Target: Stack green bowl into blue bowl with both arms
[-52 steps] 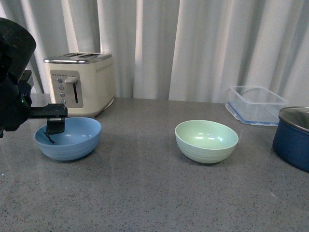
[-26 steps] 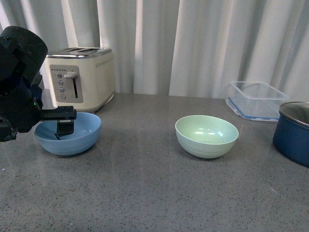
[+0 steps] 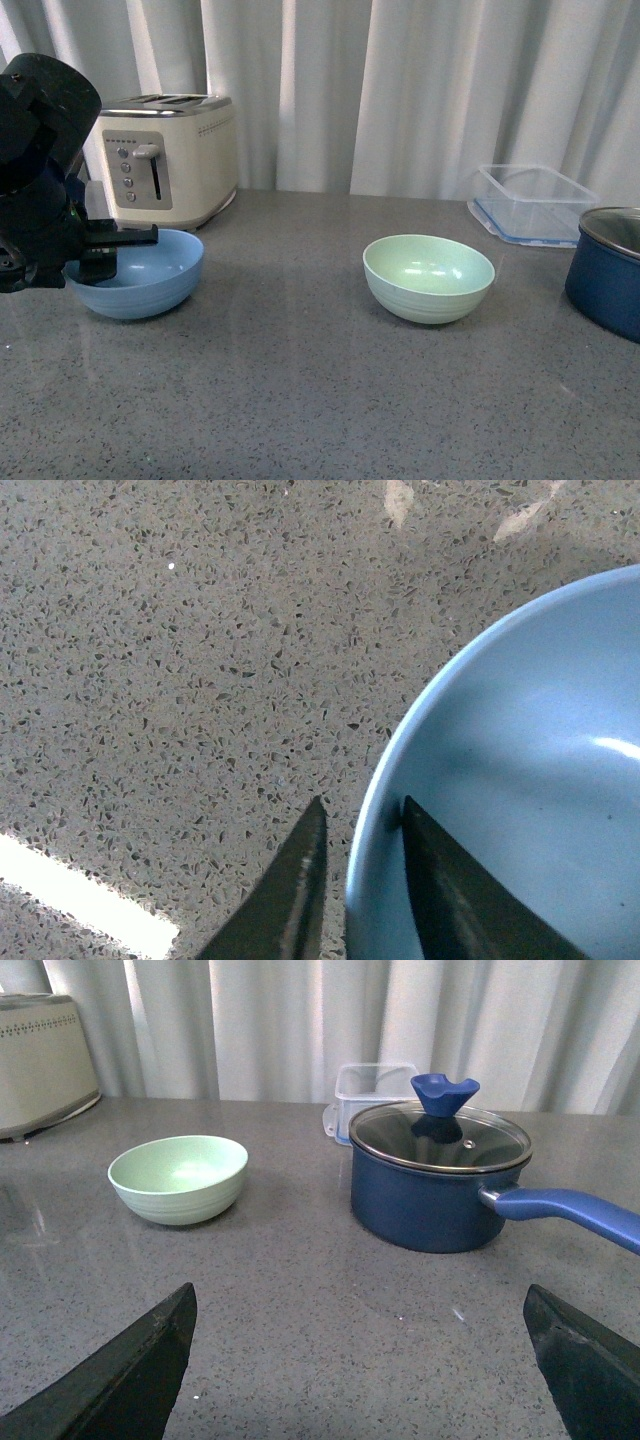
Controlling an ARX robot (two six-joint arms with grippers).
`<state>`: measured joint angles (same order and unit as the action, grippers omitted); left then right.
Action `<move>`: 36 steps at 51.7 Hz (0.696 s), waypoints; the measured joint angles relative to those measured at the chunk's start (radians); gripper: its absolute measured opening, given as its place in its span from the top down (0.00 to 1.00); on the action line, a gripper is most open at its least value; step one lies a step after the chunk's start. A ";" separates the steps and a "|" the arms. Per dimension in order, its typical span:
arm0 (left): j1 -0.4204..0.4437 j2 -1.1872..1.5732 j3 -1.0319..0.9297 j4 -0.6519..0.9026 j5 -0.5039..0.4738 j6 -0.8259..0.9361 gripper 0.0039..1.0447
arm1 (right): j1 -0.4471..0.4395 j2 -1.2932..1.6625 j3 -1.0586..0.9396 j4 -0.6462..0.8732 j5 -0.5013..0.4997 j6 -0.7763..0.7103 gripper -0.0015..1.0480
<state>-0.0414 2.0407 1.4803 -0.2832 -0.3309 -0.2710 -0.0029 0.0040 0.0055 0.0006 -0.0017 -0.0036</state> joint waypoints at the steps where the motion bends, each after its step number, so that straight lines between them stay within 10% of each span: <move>1: 0.000 0.000 0.000 -0.001 0.001 -0.002 0.79 | 0.000 0.000 0.000 0.000 0.000 0.000 0.10; 8: 0.000 -0.009 0.027 -0.012 0.014 -0.032 0.97 | 0.000 0.000 0.000 0.000 0.000 0.000 0.10; 36: -0.126 -0.031 0.181 -0.061 0.004 -0.042 0.96 | 0.000 0.000 0.000 0.000 0.000 0.000 0.10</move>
<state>-0.1673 2.0098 1.6615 -0.3447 -0.3271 -0.3134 -0.0029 0.0040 0.0051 0.0006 -0.0017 -0.0036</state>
